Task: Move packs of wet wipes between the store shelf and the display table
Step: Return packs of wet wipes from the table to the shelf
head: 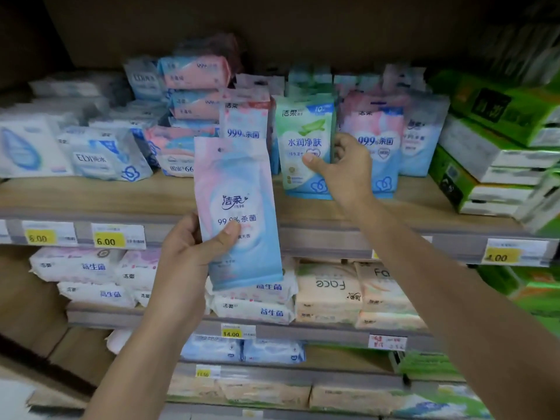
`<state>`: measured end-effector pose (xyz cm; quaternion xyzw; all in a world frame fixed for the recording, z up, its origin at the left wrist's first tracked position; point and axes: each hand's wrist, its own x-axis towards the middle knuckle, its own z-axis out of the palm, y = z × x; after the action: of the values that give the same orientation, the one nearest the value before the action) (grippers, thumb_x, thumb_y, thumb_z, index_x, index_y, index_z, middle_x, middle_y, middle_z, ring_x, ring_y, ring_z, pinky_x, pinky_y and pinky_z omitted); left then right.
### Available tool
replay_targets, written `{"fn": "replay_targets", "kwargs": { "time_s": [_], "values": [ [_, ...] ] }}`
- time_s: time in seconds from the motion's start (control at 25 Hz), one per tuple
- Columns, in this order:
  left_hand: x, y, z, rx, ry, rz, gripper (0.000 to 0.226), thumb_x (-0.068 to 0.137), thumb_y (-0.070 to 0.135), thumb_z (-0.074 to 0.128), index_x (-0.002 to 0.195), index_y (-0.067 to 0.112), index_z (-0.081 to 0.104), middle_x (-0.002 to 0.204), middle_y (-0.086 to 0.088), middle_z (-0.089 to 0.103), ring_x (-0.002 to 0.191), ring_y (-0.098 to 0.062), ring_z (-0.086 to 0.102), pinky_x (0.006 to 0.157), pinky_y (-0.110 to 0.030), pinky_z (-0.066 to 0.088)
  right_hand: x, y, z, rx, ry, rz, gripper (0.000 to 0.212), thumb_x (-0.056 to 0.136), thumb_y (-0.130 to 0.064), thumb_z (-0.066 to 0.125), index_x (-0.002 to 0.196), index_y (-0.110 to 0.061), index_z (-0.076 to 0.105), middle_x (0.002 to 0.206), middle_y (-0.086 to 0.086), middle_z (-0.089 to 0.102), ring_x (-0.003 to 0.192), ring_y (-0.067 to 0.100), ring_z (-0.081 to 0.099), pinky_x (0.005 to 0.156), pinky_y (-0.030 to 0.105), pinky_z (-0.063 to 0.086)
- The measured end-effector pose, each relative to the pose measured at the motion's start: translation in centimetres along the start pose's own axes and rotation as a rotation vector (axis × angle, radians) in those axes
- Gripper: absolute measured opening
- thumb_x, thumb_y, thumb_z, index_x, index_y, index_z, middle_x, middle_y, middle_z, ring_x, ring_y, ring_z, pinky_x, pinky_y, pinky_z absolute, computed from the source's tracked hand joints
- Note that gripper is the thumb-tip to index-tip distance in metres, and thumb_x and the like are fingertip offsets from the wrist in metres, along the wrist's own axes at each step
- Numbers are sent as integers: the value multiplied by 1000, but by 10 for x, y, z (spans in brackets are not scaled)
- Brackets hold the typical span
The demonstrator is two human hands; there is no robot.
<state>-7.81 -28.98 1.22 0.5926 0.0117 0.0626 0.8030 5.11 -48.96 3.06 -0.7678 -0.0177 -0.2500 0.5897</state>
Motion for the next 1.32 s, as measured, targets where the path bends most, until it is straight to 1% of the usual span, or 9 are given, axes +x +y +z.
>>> {"fn": "replay_targets", "kwargs": {
  "time_s": [0.2, 0.36, 0.44, 0.6, 0.72, 0.92, 1.08, 1.2, 1.32],
  "values": [
    [16, 2, 9, -11, -31, 7, 33, 69, 14, 65, 101, 7, 63, 94, -2, 75, 81, -14, 71, 63, -20, 56, -3, -3, -2, -676, 104, -134, 50, 79, -49, 67, 104, -6, 58, 98, 11, 67, 89, 30, 62, 71, 36, 47],
    [25, 1, 20, -21, -71, 4, 40, 67, 15, 66, 106, 8, 63, 97, -1, 75, 83, -14, 71, 65, -21, 55, -7, -25, -8, -1054, 67, -139, 61, 82, -64, 54, 97, -5, 58, 93, 15, 67, 88, 33, 64, 64, 32, 34],
    [29, 2, 31, -21, -95, 3, 43, 68, 15, 66, 110, 8, 61, 99, -1, 75, 86, -15, 71, 66, -22, 56, -11, -32, -16, -1003, 55, -140, 56, 83, -63, 53, 91, -8, 59, 87, 12, 66, 84, 31, 63, 61, 31, 34],
    [39, -4, 74, -18, -155, 37, 41, 69, 14, 71, 108, 14, 59, 102, 0, 74, 96, -19, 69, 82, -35, 56, -27, -36, -63, -199, 24, -71, 28, 91, -42, 56, 82, -15, 62, 76, 11, 67, 73, 26, 63, 69, 41, 53],
    [50, -16, 126, 6, -234, 69, 40, 78, 5, 71, 108, 21, 50, 104, -1, 71, 95, -15, 68, 86, -35, 55, -47, -30, -102, -56, 7, -44, 26, 87, -46, 56, 92, -22, 63, 86, 4, 69, 79, 21, 66, 71, 36, 55],
    [64, -45, 203, 198, -364, 116, 36, 85, 13, 66, 109, 28, 45, 115, -4, 66, 100, -16, 65, 85, -28, 50, -38, -12, -143, -366, 232, 20, 39, 79, -31, 74, 108, -12, 56, 86, -4, 65, 73, 18, 61, 66, 35, 52],
    [78, -52, 233, 554, -259, 289, 30, 84, 30, 68, 108, 18, 53, 105, 0, 66, 98, -20, 60, 78, -30, 45, -25, -5, -146, -582, 410, 61, 32, 81, -32, 71, 100, -11, 56, 84, -1, 65, 79, 24, 61, 70, 40, 49],
    [88, -53, 236, 803, -179, 452, 38, 82, 43, 66, 105, 13, 58, 100, -5, 63, 97, -27, 57, 78, -39, 47, -15, -3, -141, -724, 437, 73, 34, 86, -34, 65, 105, -8, 55, 94, 10, 68, 89, 33, 61, 65, 37, 40],
    [97, -50, 236, 880, -132, 519, 41, 79, 48, 69, 100, 14, 61, 95, -7, 63, 92, -29, 56, 71, -37, 43, -9, -6, -137, -898, 383, 76, 33, 93, -29, 56, 114, -4, 51, 104, 16, 66, 98, 34, 59, 64, 30, 25]
  ]
}}
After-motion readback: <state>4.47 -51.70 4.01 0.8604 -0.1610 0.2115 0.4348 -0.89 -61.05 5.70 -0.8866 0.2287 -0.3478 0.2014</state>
